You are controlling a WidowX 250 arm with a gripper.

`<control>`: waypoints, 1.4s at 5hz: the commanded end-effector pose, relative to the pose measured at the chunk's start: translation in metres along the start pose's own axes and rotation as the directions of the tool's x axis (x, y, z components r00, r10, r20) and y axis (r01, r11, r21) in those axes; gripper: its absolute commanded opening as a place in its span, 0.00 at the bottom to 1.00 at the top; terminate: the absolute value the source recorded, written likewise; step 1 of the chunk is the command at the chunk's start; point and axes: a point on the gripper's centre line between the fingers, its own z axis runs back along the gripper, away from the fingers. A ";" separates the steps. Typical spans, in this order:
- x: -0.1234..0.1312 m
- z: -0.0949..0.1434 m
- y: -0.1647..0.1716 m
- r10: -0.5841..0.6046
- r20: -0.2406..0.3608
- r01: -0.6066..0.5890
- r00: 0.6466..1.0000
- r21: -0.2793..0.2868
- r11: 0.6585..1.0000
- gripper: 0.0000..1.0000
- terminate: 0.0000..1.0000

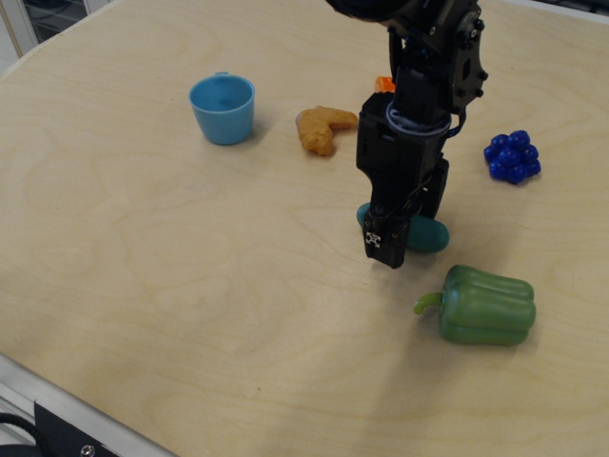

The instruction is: Put cucumber in cup

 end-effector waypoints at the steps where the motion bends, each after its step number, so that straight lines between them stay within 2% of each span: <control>1: 0.019 0.007 -0.016 0.013 0.009 -0.013 1.000 -0.029 0.999 1.00 0.00; 2: 0.026 0.006 -0.015 -0.024 0.005 0.024 1.000 -0.017 1.000 0.00 0.00; 4: 0.054 0.027 -0.008 -0.151 0.051 0.151 0.987 -0.004 0.988 0.00 0.00; 6: 0.109 0.066 0.000 -0.152 0.120 0.148 0.981 0.039 0.988 0.00 0.00; 7: 0.146 0.079 -0.009 -0.160 0.183 0.147 0.970 0.079 0.986 0.00 0.00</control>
